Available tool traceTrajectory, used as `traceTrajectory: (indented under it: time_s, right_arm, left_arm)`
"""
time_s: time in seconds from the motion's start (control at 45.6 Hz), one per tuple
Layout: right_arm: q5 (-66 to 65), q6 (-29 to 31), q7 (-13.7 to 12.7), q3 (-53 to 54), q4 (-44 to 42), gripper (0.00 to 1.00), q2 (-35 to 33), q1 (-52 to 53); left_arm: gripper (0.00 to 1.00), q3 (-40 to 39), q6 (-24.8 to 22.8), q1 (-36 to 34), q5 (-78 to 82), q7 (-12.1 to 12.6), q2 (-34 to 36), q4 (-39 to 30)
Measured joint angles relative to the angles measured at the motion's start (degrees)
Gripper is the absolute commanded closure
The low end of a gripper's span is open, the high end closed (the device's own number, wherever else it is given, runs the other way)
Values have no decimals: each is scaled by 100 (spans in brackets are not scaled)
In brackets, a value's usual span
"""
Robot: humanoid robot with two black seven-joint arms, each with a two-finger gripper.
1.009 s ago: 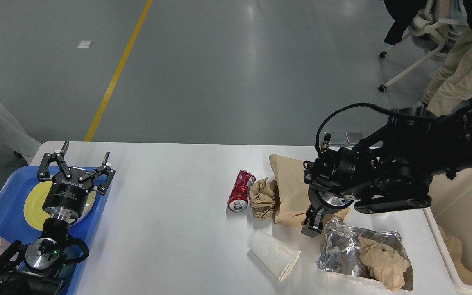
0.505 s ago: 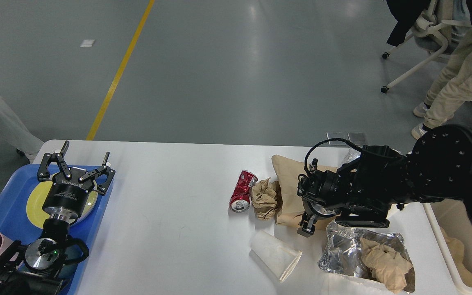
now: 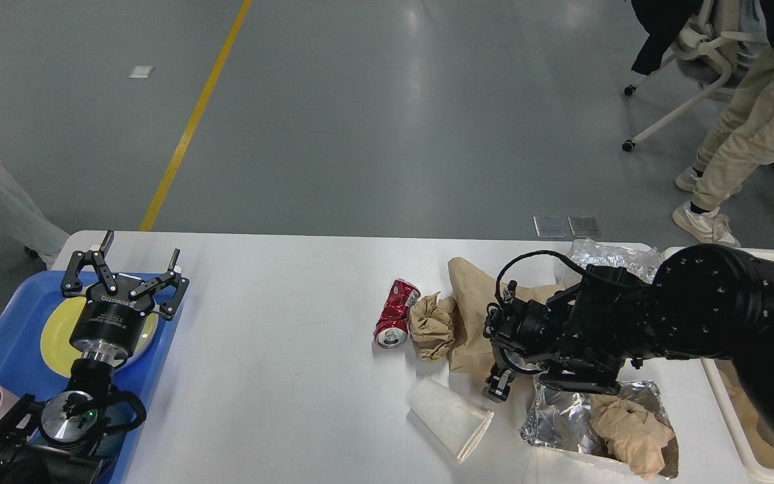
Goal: Tidy desktop
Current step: 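Close the right gripper on the brown paper bag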
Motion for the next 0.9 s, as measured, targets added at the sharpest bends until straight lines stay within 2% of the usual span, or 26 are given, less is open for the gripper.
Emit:
traceTrajectory:
  time_s: [0.044, 0.088, 0.132, 0.219, 0.241, 0.307, 0.505, 0.724, 0.899]
  right_arm:
    - [1, -2, -7, 0, -34, 32, 25, -35]
    - [3, -2, -15, 0, -57, 53, 50, -63]
    - [16, -3, -20, -2, -70, 67, 66, -76]
    - [93, -2, -29, -17, -90, 83, 76, -73]
    - [120, -2, -32, -19, -97, 91, 76, -68]
    - [213, 22, -66, -34, -113, 99, 79, -47]
    - [275, 48, -186, -41, -108, 100, 101, -66]
    - [1050, 67, -650, -42, -120, 100, 100, -68]
    - [1211, 60, -708, -40, -157, 100, 87, -47]
  left_arm:
    - [3, 0, 0, 0, 0, 0, 0, 0]
    - [3, 0, 0, 0, 0, 0, 0, 0]
    - [3, 0, 0, 0, 0, 0, 0, 0]
    - [3, 0, 0, 0, 0, 0, 0, 0]
    - [3, 0, 0, 0, 0, 0, 0, 0]
    - [3, 0, 1, 0, 0, 0, 0, 0]
    - [4, 0, 3, 1, 0, 0, 0, 0]
    - [3, 0, 3, 1, 0, 0, 0, 0]
    - [3, 0, 3, 1, 0, 0, 0, 0]
